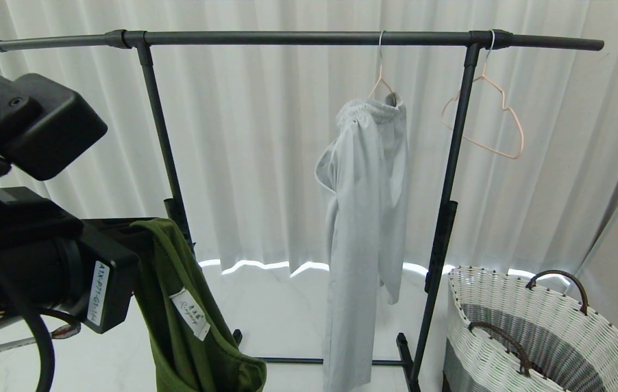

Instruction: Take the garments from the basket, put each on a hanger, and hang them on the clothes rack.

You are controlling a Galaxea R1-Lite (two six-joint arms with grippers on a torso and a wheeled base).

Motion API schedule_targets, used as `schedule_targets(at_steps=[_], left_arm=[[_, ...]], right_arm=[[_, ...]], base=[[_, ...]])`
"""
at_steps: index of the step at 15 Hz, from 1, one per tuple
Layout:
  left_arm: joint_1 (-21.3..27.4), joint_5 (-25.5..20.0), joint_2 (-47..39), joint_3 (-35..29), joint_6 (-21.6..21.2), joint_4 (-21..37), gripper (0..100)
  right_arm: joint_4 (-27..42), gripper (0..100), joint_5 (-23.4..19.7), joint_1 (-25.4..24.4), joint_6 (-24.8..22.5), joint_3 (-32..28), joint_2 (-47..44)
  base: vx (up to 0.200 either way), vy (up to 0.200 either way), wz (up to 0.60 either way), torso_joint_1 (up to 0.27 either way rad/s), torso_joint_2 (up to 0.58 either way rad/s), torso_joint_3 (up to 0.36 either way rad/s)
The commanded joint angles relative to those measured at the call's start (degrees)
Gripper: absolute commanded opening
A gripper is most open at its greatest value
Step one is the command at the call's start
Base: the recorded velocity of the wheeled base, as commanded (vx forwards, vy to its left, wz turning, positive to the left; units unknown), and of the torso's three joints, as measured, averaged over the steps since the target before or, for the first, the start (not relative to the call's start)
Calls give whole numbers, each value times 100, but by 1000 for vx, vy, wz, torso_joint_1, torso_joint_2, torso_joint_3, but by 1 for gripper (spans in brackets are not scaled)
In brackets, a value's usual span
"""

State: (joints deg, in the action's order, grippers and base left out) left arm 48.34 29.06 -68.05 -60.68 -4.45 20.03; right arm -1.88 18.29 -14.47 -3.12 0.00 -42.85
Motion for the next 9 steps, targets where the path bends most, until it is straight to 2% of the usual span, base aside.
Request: schedule_targets(at_steps=[1,4,7,9], left_arm=[[0,3,-7,13,6,1,0],[0,3,-16,4,6,1,0],[0,3,-16,13,6,1,0],[0,3,-16,13,-3,1,0]], right_arm=[[3,100,0,-3,4,0,-83],[-6,100,-44,-3,75,0,-206],[-6,100,-44,-3,567,0,-356],[-6,100,-44,-3,708,0,-356]], base=[[0,0,0,0,0,0],[0,0,0,84,-269,-191],[0,0,0,150,-430,-277],[0,0,0,183,-451,-283]])
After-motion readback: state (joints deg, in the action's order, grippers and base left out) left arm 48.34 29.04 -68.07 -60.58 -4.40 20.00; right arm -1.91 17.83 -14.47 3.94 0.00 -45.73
